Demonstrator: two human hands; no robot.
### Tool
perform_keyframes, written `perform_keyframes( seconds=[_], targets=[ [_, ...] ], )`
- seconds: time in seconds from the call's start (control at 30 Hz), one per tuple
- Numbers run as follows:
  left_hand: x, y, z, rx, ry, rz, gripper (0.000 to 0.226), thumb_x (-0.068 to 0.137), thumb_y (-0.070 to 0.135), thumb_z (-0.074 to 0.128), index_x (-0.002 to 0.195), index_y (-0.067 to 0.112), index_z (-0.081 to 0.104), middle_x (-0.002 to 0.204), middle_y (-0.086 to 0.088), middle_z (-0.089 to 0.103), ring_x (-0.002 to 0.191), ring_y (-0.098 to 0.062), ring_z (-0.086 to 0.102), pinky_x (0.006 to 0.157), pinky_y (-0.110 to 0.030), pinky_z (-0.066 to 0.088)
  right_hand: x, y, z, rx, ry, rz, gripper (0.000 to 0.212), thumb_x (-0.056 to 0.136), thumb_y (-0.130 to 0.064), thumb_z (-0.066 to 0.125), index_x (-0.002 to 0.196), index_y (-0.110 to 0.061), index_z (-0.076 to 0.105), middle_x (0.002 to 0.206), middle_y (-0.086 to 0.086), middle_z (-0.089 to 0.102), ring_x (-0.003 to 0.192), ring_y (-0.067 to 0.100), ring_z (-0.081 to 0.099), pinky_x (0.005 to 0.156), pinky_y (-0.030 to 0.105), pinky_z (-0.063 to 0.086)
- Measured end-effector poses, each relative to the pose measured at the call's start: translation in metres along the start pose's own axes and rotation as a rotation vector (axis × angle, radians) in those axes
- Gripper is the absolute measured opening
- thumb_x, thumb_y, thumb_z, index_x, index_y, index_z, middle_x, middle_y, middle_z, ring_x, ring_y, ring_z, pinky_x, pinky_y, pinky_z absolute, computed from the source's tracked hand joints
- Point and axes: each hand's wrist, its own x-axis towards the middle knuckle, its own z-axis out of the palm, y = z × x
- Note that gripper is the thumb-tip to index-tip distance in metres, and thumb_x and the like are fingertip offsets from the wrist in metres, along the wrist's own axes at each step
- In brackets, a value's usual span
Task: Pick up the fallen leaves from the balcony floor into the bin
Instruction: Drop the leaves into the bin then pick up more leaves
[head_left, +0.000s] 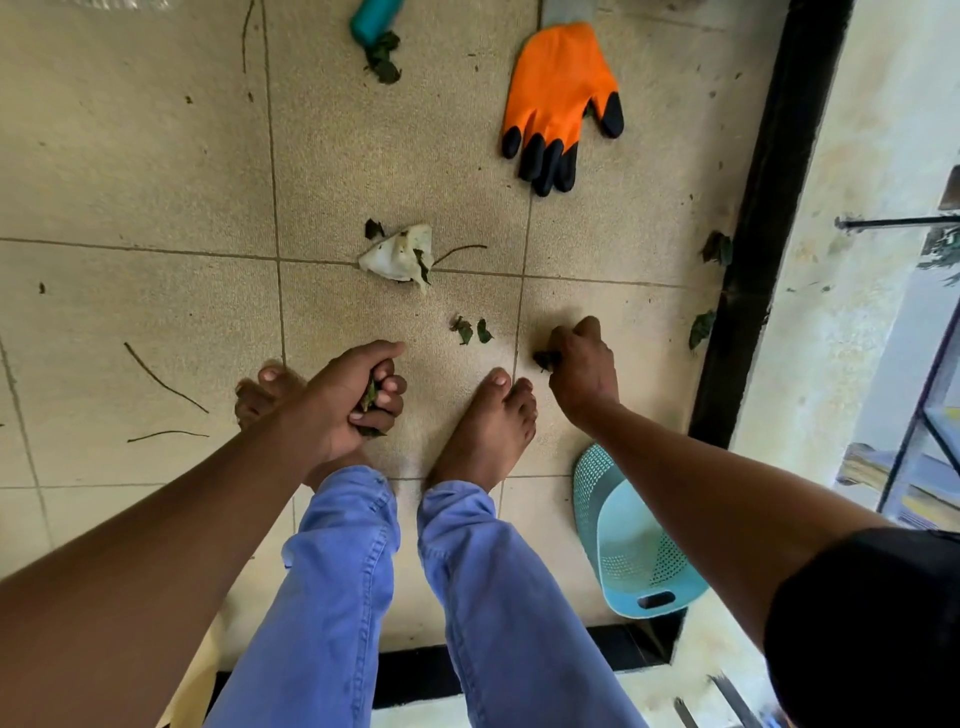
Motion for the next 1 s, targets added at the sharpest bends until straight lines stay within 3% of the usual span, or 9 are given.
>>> perform_keyframes(
  seconds=[0.2,0.3,0.43,0.6,0.73,0.83,0.9,1.0],
  targets=[
    [0.0,0.0,0.0,0.004,0.008,-0.006,0.049,0.098,0.034,0.058,0.055,0.021,0.04,0.059,0.004,0.036,0.042,-0.004,0.032,0.027,-0.012,0.015,0.007,-0.046,-0.016,0.124,-0.005,-0.231,0.02,0.072,0.004,0.065,0.085,-0.011,0.061,0.086,0.007,0.062,0.073,0.03,0.058,0.058,0.037,0.042],
    [-0.001,-0.001,-0.001,0.003,0.014,-0.011,0.049,0.099,0.034,0.058,0.055,0.02,0.039,0.058,0.004,0.037,0.041,-0.004,0.032,0.027,-0.012,0.015,0.005,-0.067,-0.014,0.041,-0.044,-0.405,0.039,0.075,0.003,0.066,0.11,-0.012,0.058,0.092,0.008,0.065,0.081,0.031,0.059,0.057,0.034,0.04],
    [-0.001,-0.001,-0.004,0.023,0.028,-0.003,0.049,0.099,0.035,0.058,0.056,0.021,0.039,0.057,0.004,0.037,0.041,-0.004,0.032,0.027,-0.012,0.015,0.007,-0.079,-0.003,-0.268,-0.008,-0.607,0.052,0.088,-0.016,0.072,0.134,-0.017,0.048,0.099,0.008,0.063,0.087,0.029,0.061,0.055,0.035,0.044],
    [-0.001,-0.004,-0.009,-0.017,0.036,-0.011,0.05,0.099,0.034,0.058,0.055,0.02,0.039,0.057,0.004,0.037,0.041,-0.004,0.032,0.027,-0.013,0.015,0.021,-0.083,0.005,-0.428,-0.021,-0.67,0.046,0.084,-0.015,0.076,0.124,-0.016,0.054,0.104,0.01,0.056,0.087,0.028,0.057,0.049,0.033,0.036],
    [-0.001,-0.008,-0.011,-0.046,0.035,-0.017,0.051,0.099,0.034,0.058,0.053,0.02,0.04,0.057,0.004,0.037,0.04,-0.004,0.032,0.027,-0.012,0.015,0.032,-0.087,-0.002,-0.346,-0.051,-0.681,0.037,0.082,-0.006,0.076,0.114,-0.017,0.062,0.118,0.013,0.045,0.088,0.029,0.056,0.048,0.032,0.041],
    [0.001,-0.01,-0.013,-0.06,0.031,-0.016,0.051,0.099,0.034,0.058,0.053,0.02,0.041,0.057,0.003,0.037,0.041,-0.004,0.033,0.027,-0.013,0.015,0.034,-0.086,-0.002,-0.322,-0.061,-0.701,0.038,0.082,-0.002,0.075,0.115,-0.015,0.064,0.116,0.014,0.05,0.091,0.031,0.056,0.05,0.034,0.049],
    [0.002,-0.01,-0.014,-0.068,0.031,-0.016,0.05,0.099,0.033,0.058,0.054,0.02,0.04,0.057,0.003,0.037,0.041,-0.004,0.032,0.026,-0.013,0.015,0.032,-0.086,-0.004,-0.3,-0.073,-0.696,0.025,0.09,-0.004,0.065,0.115,-0.008,0.064,0.113,0.018,0.055,0.094,0.035,0.056,0.056,0.04,0.053],
    [0.002,-0.009,-0.014,-0.079,0.032,-0.019,0.049,0.098,0.032,0.059,0.055,0.02,0.04,0.057,0.004,0.037,0.04,-0.004,0.033,0.026,-0.013,0.015,0.03,-0.093,-0.007,-0.245,-0.077,-0.614,0.025,0.094,-0.005,0.047,0.114,-0.002,0.061,0.114,0.021,0.057,0.1,0.039,0.056,0.066,0.043,0.048]
  ],
)
